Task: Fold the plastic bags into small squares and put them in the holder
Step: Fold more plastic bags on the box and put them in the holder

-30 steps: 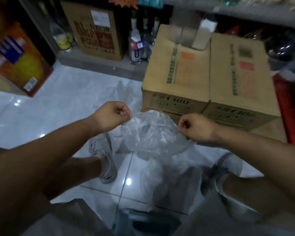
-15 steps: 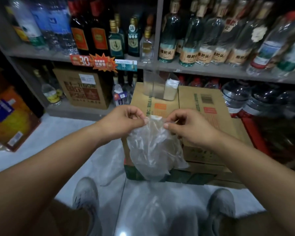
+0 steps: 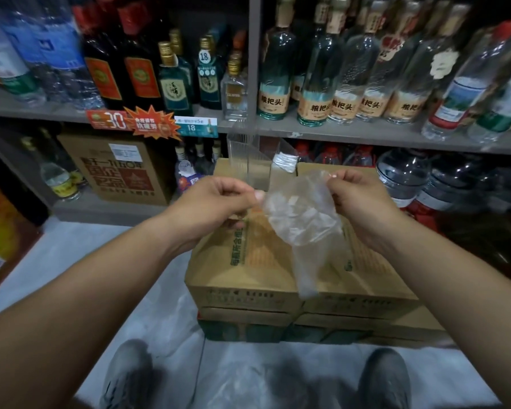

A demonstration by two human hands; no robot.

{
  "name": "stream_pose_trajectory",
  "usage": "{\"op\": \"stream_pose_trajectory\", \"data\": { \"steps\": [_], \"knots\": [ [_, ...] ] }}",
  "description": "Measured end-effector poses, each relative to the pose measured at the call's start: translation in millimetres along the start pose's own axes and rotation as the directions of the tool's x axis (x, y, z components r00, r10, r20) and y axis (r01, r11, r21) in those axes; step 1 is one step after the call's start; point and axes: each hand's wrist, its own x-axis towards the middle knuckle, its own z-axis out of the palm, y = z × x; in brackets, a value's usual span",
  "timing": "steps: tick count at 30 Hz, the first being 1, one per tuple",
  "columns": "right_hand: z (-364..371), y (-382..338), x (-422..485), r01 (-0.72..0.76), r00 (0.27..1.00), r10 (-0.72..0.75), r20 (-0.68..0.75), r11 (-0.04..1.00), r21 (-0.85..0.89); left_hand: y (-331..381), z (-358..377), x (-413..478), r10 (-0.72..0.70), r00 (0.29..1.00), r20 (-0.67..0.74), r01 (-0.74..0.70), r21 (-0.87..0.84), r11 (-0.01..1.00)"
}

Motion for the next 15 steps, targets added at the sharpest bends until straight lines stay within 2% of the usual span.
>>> {"op": "stream_pose_trajectory", "data": {
  "steps": [3,6,11,15],
  "knots": [
    [0.9,5.6,4.9,0.044,0.999,-0.046,-0.022,0.997,-0.071,-0.4,8.5,5.5,-0.084,0.991,0.103,0.097,-0.129,0.987],
    [0.4,8.8,8.4,0.069,0.997,-0.070,-0.010,0.989,-0.128,-0.5,15.4,5.5,-0.093,0.979,0.180,0.105,-0.058,0.993],
    [-2.1,8.9,11.1,0.072,0.996,-0.066,0.060,0.990,-0.119,-5.3,22.8,7.5,-0.033,0.991,0.133,0.024,0.067,0.997],
    [-5.2,7.3,13.9,0.026,0.999,-0.025,0.022,0.999,-0.040,-11.4,20.7,7.6,0.061,0.995,0.084,-0.071,0.115,0.991]
  ]
}}
